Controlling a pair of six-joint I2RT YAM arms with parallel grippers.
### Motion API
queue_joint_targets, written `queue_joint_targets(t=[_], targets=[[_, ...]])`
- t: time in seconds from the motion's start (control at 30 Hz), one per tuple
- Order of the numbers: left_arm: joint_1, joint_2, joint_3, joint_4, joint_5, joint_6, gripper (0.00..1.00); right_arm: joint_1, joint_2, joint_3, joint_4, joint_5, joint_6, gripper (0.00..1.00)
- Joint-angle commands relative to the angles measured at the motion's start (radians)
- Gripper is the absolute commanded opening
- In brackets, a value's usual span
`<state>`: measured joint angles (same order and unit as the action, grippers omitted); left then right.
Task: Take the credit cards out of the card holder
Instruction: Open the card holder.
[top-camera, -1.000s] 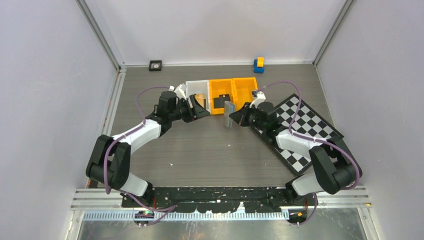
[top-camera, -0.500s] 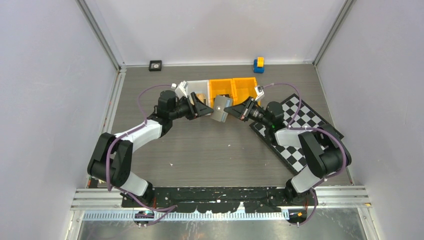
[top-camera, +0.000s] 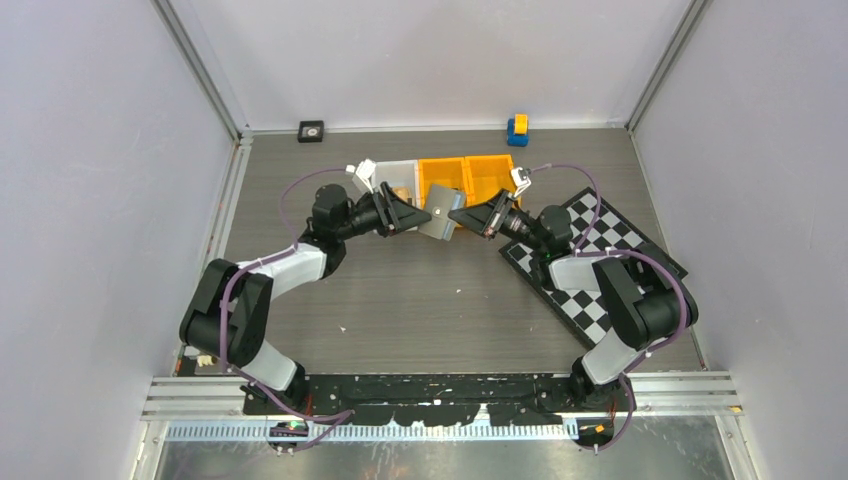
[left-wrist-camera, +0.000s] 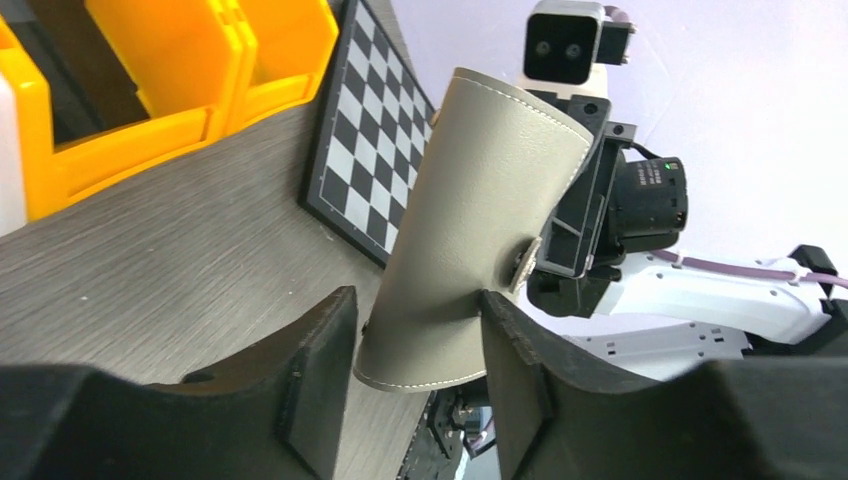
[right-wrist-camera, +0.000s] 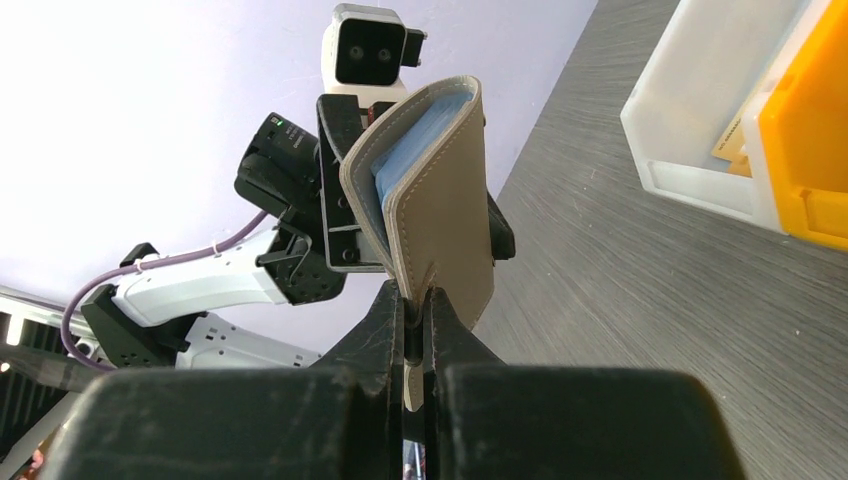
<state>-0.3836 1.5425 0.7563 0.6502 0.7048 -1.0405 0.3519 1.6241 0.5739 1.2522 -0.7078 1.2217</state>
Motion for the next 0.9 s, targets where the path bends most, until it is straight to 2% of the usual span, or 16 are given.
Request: queue_joint_targets(t=[0.0,0.07,0.13,0.23,0.27,0.3,0.43,0.67,0.77,0.87], targets=[[-0.001,-0.004,-0.011,0.152,0.060,-0.044,0.44,0.004,0.002,0.021,0.109,-0.030,0.027,0.00],[-0.003,-0.009,-0.009,0.155,0.063,-0.042,0.31,0.003,0.007,0.021,0.108,-0.030,0.026,0.07],[-0.004,-0.017,-0.009,0.157,0.063,-0.036,0.16,0.000,0.014,0.020,0.104,-0.026,0.024,0.21],[-0.006,-0.027,-0.005,0.124,0.051,-0.012,0.01,-0.005,0.020,0.018,0.087,-0.018,0.016,0.41],[-0.007,-0.032,-0.001,0.099,0.046,0.008,0.00,-0.006,0.018,0.018,0.080,-0.016,0.012,0.49],[-0.009,-0.038,0.003,0.070,0.037,0.028,0.00,-0.006,0.014,0.017,0.068,-0.013,0.005,0.62],[-0.024,-0.084,0.021,-0.115,-0.040,0.137,0.00,-0.005,-0.032,0.015,-0.095,0.024,-0.082,0.79],[-0.122,-0.174,0.089,-0.415,-0.259,0.369,0.00,0.042,-0.148,0.083,-0.621,0.193,-0.388,0.84],[-0.151,-0.186,0.118,-0.494,-0.327,0.416,0.00,0.100,-0.146,0.126,-0.747,0.255,-0.477,0.85],[-0.180,-0.181,0.140,-0.545,-0.375,0.450,0.00,0.136,-0.126,0.154,-0.792,0.280,-0.508,0.85]])
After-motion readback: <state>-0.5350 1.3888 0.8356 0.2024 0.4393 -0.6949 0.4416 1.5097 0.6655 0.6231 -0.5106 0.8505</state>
